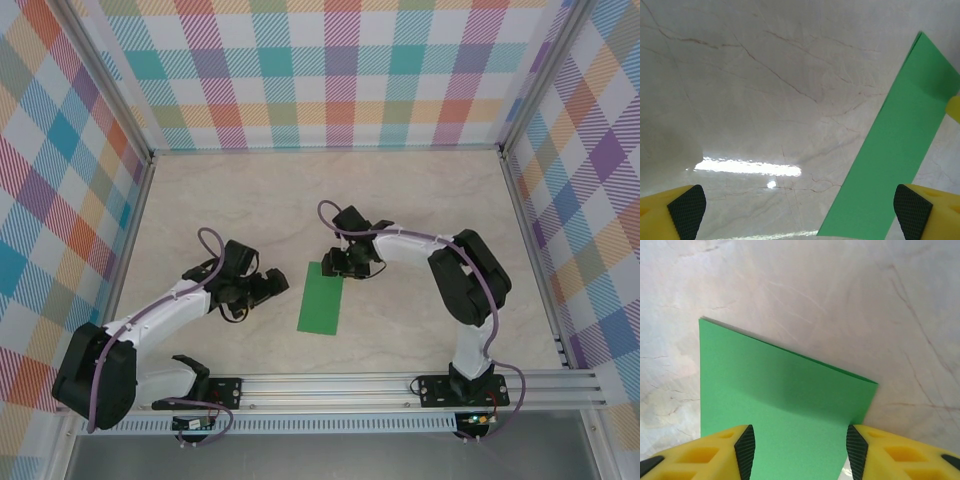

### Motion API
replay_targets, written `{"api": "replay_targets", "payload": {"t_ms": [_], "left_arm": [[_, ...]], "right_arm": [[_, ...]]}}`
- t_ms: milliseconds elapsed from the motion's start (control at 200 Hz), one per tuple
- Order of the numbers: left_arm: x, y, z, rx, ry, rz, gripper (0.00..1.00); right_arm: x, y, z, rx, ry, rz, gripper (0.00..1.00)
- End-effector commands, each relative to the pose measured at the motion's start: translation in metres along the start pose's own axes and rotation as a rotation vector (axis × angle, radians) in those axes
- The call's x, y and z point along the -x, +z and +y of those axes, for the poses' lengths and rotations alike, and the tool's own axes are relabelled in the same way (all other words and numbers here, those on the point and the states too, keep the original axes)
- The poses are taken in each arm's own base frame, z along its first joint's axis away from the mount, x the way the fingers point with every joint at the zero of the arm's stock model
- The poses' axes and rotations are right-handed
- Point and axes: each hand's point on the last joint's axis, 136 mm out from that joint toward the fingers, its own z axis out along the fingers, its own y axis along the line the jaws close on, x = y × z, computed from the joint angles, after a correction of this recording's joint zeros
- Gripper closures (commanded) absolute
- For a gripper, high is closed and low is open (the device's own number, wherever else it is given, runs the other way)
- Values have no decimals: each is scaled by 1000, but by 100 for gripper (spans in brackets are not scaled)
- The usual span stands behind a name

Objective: Fold a paper plane with a square sheet of paper (pick it up from the middle)
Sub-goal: Rotate the square sheet of paper at the center of the table.

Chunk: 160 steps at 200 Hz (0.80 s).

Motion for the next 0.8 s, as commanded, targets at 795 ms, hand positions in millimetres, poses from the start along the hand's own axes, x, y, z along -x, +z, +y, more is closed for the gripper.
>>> {"api": "replay_targets", "payload": {"t_ms": [795], "left_arm": [[-52,14,-26,-108,-71,132,14]], "right_arm": [[2,26,-36,-89,122,50,52]]}}
